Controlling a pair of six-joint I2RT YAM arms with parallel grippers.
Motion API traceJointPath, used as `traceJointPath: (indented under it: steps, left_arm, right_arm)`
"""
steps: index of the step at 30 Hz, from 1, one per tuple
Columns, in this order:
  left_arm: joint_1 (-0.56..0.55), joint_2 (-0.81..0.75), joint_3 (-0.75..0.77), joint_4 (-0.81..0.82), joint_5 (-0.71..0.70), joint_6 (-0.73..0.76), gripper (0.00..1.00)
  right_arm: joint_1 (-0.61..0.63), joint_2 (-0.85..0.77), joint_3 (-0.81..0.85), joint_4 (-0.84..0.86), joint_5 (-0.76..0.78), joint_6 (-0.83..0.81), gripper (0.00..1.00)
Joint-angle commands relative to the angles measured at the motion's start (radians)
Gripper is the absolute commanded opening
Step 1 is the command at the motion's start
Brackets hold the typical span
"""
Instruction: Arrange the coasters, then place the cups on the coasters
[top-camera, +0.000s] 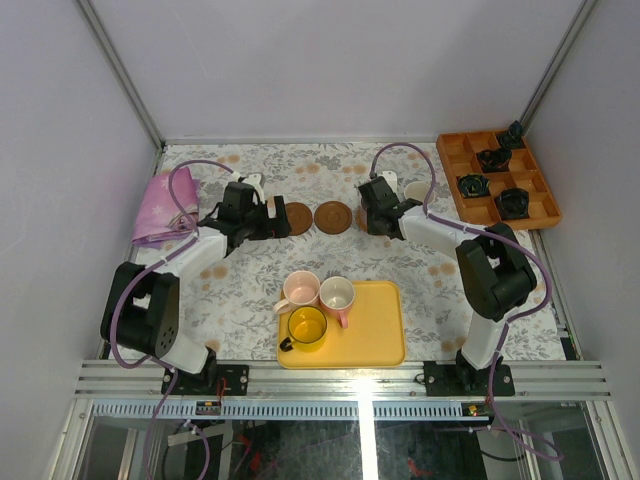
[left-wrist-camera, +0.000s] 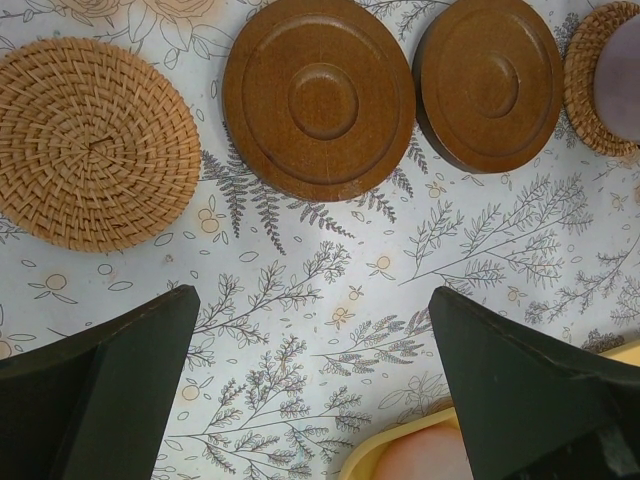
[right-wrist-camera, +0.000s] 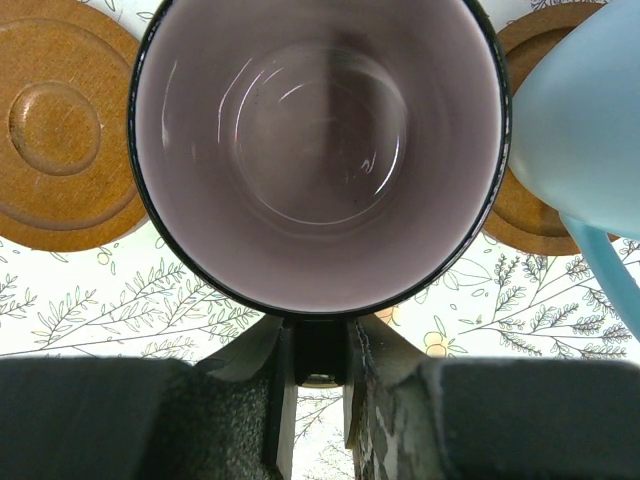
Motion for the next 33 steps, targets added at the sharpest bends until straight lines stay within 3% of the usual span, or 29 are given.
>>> traceJointPath:
  steps: [1, 7, 9, 15, 18, 33]
  left_arm:
    - [0.008, 0.011, 0.027, 0.018, 0.015, 0.002, 1.0]
    - [0.006, 0.011, 0.028, 0.018, 0.016, 0.002, 1.0]
    - [0.007, 0.012, 0.027, 0.017, 0.017, 0.002, 1.0]
    - [0.008, 0.012, 0.029, 0.016, 0.016, 0.003, 1.0]
    - [0.008, 0.011, 0.028, 0.016, 0.018, 0.003, 1.0]
    - [0.008, -0.003, 0.021, 0.014, 0.012, -0.002, 1.0]
  right_arm:
    - [-0.007, -0.012, 0.027, 0.071, 0.011, 0.006, 0.0]
    - [-0.008, -0.003, 0.028, 0.068, 0.015, 0.011, 0.01]
    - [-0.01, -0.001, 0.028, 0.067, 0.015, 0.011, 0.06]
    - [-0.01, 0.0, 0.026, 0.053, 0.01, 0.014, 0.46]
    - [-0.01, -0.001, 0.021, 0.044, 0.004, 0.022, 0.57]
    - [0.002, -0.127, -0.097, 0.014, -0.097, 0.102, 0.6]
